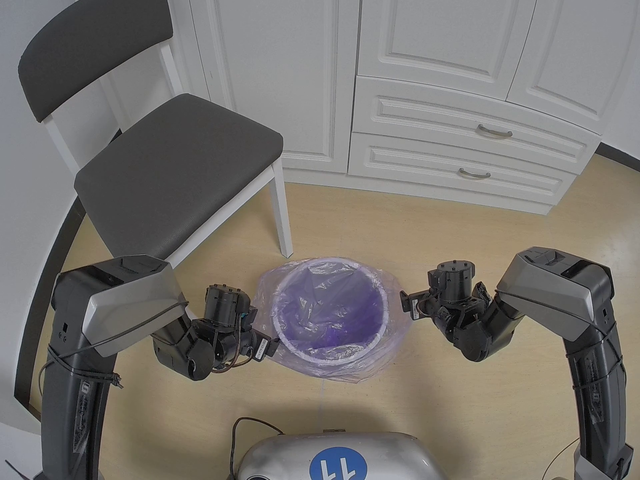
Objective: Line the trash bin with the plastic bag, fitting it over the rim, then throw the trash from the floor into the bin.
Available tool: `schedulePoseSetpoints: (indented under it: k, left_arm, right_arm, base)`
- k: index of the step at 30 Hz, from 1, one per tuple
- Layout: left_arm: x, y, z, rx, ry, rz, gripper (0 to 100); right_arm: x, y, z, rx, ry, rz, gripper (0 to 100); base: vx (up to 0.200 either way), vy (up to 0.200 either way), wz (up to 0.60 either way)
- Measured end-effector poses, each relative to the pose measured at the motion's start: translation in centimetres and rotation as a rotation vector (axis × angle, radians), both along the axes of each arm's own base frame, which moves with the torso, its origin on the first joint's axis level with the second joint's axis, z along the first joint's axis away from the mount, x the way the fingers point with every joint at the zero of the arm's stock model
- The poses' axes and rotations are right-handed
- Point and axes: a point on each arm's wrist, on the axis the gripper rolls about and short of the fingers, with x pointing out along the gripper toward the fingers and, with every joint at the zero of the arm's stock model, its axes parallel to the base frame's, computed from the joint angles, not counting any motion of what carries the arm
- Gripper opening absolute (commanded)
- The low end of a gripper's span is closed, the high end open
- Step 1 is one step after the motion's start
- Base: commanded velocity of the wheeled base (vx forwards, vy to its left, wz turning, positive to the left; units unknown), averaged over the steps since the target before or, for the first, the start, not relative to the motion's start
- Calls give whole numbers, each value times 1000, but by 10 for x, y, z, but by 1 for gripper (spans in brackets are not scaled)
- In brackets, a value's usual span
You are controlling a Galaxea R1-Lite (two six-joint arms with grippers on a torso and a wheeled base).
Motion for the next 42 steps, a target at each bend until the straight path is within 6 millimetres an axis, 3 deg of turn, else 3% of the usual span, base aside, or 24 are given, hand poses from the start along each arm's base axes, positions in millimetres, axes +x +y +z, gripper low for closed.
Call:
schedulePoseSetpoints:
  k: [15,32,42]
  left_arm:
    - [7,6,0,-39,-43,25,100]
    - [9,8,0,-48,-65,26,100]
    - [18,16,-7,-52,-69,49,100]
  right_arm:
    - [-8,-3,-10,-8,36,4,100]
    - [-20,0,-5,-4,59,47,100]
    - [-15,6,-26,11,82,80,100]
  base:
    - [0,0,0]
    - [0,0,0]
    - [0,0,0]
